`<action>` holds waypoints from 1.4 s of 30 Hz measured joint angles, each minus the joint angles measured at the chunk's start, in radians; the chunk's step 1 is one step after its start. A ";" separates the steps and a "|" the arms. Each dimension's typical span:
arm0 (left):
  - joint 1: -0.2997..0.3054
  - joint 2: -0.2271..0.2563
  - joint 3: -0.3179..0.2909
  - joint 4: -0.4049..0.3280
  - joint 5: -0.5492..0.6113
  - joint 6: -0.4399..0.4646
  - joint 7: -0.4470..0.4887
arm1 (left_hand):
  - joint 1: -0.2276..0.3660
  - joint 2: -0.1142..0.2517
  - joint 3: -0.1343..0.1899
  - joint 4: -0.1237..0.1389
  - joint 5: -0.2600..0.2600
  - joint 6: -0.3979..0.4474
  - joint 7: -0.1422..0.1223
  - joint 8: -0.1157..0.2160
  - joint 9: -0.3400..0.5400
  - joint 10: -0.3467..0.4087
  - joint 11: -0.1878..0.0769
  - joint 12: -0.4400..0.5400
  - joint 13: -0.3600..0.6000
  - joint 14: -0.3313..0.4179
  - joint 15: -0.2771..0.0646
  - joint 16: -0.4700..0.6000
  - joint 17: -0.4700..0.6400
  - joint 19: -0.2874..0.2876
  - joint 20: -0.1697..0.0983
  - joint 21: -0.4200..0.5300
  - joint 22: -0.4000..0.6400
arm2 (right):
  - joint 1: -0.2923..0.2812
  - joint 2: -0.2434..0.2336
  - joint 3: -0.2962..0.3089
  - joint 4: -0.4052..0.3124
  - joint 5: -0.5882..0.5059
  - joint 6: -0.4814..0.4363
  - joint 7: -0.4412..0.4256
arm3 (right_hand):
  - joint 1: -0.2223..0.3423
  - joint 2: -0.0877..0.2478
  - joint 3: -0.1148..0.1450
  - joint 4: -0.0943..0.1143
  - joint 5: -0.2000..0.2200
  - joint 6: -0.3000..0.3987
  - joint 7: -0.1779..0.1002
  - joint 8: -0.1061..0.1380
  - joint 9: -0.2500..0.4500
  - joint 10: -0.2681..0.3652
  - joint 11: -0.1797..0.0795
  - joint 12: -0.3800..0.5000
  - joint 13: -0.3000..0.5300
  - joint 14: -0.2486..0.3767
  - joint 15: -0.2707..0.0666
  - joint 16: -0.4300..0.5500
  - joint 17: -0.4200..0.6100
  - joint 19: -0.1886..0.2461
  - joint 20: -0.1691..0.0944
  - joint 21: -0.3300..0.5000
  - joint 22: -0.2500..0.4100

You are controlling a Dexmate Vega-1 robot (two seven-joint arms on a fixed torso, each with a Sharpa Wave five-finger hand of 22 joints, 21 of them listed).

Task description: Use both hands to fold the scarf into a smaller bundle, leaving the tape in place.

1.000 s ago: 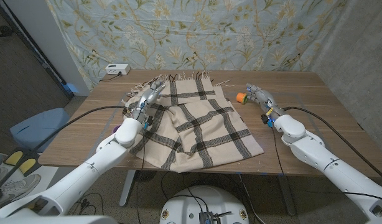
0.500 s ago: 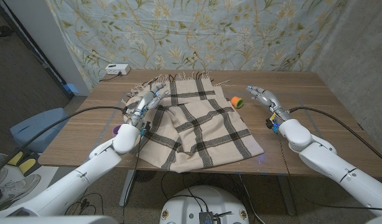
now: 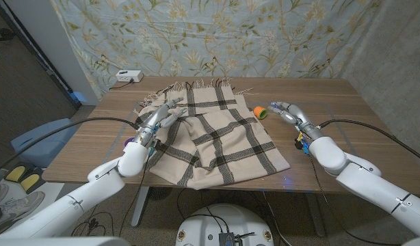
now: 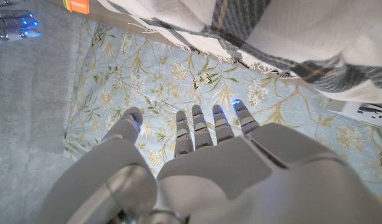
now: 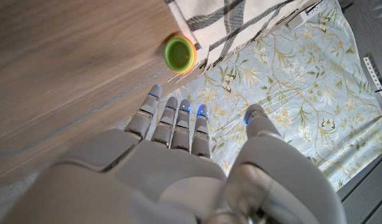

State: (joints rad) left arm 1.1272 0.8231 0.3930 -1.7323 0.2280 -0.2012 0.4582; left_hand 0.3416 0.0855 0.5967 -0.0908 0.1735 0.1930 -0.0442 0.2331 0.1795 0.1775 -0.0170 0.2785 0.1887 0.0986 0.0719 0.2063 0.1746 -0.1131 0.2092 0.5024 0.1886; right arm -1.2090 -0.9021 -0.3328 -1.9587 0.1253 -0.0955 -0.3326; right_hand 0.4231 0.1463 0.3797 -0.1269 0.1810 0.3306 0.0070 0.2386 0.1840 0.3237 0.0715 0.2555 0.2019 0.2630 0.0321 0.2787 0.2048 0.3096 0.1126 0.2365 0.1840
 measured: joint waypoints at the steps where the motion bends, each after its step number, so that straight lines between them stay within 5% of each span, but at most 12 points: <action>1: 0.008 0.007 -0.003 -0.008 0.016 0.007 0.002 | 0.000 0.000 0.000 0.000 0.000 0.004 0.004 0.000 0.000 0.000 0.000 0.000 0.000 0.000 0.000 0.000 0.000 0.000 0.000 -0.002 0.000 | -0.007 -0.007 0.001 -0.013 -0.007 -0.011 -0.002 | 0.000 0.000 0.000 0.000 0.000 0.001 -0.001 0.000 0.000 0.000 0.000 0.000 0.001 0.002 0.002 0.000 0.002 0.000 0.000 0.000 0.000; 23: 0.146 0.110 -0.062 -0.126 0.114 0.045 0.013 | 0.025 -0.004 -0.016 -0.040 -0.004 0.081 -0.013 0.000 0.000 0.091 -0.019 0.007 0.005 0.045 -0.024 0.003 0.000 0.004 0.004 -0.015 0.000 | -0.143 -0.114 0.010 -0.238 -0.148 -0.256 -0.037 | 0.014 0.014 0.007 -0.007 0.000 0.016 -0.005 0.000 0.000 0.014 -0.007 0.000 0.001 0.007 -0.003 0.008 0.004 0.007 -0.007 0.004 0.000; 42: 0.306 0.203 -0.145 -0.247 0.173 0.164 -0.016 | 0.042 -0.021 -0.031 -0.056 -0.004 0.102 -0.009 -0.001 0.005 0.088 -0.025 -0.004 0.004 0.049 -0.029 0.002 0.001 0.004 0.004 -0.026 0.000 | -0.204 -0.177 -0.047 -0.358 -0.279 -0.432 -0.037 | 0.022 0.007 0.011 -0.011 0.000 0.038 -0.006 0.000 0.000 0.025 -0.011 0.000 0.000 0.012 -0.009 0.008 0.007 0.016 -0.009 0.004 0.000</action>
State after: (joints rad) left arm 1.4336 1.0259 0.2476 -1.9790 0.4007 -0.0367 0.4421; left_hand 0.3833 0.0647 0.5657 -0.1465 0.1692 0.2948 -0.0533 0.2325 0.1841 0.2656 -0.0416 0.2745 0.1931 0.1481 0.0431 0.2088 0.1759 -0.1091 0.2129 0.4761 0.1884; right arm -1.4134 -1.0788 -0.3796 -2.3172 -0.1532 -0.5278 -0.3694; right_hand 0.4453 0.1529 0.3908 -0.1379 0.1811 0.3689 0.0009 0.2385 0.1837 0.3485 0.0608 0.2555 0.2023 0.2746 0.0226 0.2863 0.2119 0.3255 0.1036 0.2402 0.1839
